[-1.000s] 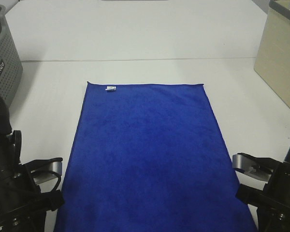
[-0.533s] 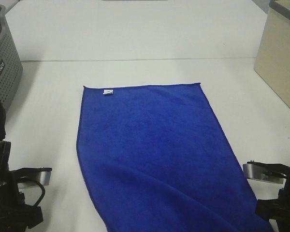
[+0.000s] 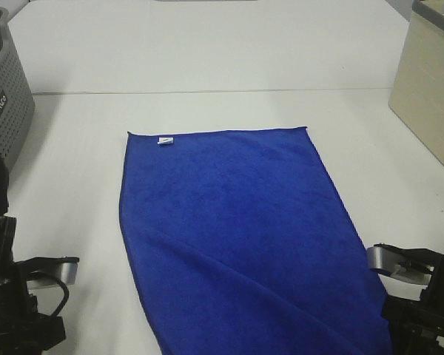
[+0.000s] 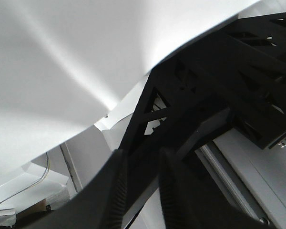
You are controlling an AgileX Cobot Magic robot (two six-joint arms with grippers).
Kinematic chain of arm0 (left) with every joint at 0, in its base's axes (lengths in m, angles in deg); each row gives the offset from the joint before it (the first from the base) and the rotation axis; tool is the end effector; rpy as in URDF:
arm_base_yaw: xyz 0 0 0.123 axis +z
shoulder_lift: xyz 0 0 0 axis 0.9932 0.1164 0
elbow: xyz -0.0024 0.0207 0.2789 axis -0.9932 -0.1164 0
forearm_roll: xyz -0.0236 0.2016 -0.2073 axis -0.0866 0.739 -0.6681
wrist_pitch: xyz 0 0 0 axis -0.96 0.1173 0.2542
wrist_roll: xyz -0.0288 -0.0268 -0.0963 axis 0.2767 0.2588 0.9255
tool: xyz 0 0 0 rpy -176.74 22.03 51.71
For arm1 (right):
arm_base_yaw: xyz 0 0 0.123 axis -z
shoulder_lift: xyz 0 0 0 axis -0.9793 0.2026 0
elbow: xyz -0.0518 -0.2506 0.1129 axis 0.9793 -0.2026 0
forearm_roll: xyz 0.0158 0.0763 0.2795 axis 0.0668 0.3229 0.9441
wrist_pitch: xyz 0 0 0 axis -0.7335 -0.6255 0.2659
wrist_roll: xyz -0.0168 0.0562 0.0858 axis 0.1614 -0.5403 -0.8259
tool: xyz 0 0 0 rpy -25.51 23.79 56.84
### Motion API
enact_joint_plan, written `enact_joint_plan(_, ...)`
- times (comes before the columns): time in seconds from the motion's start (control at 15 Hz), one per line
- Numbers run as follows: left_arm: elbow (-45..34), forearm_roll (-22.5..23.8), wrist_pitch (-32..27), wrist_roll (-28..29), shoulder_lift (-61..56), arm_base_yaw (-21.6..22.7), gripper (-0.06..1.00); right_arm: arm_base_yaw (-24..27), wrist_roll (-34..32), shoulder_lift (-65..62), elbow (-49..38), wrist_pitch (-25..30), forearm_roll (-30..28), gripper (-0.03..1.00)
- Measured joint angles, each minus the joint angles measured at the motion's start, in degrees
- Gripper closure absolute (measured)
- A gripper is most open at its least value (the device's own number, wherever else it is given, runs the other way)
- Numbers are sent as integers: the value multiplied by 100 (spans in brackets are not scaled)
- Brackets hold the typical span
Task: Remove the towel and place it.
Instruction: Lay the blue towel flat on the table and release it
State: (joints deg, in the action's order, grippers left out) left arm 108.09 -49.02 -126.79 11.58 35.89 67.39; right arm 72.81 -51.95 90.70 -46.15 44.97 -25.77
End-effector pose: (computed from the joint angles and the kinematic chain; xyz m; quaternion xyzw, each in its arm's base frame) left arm 0.2053 -0.1056 0.0291 -0.1297 -0.9198 0.1924 0.3164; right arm 0.1877 0.0622 0.0457 0.0359 -0.9262 -0.2106 0.3107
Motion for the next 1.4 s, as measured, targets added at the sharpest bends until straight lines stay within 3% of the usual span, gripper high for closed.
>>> enact_joint_plan(0.33, 0, -86, -143, 0, 0, 0, 56, 0, -69, -968, -11, 372, 17, 20)
enact_joint_plan(0.73, -6, -86, -481, -63, -120, 0, 55, 0, -309, -2773, -17, 487, -11, 20)
enact_joint_plan(0.93, -11, -97, -476, -63, -768, 0, 51, 0, -636, -3426, 92, 521, -172, 20)
enact_joint_plan(1.0, -17, -80, -298, 120, -1392, 0, 40, 0, -963, -3673, 338, 527, -441, 20)
enact_joint_plan(1.13, -23, -57, -172, 258, -1845, 0, 35, 0, -1077, -3776, 561, 527, -584, 20)
enact_joint_plan(1.4, -29, 172, 212, 819, -3128, 0, 33, 0, -1203, -3804, 1083, 435, -831, 20)
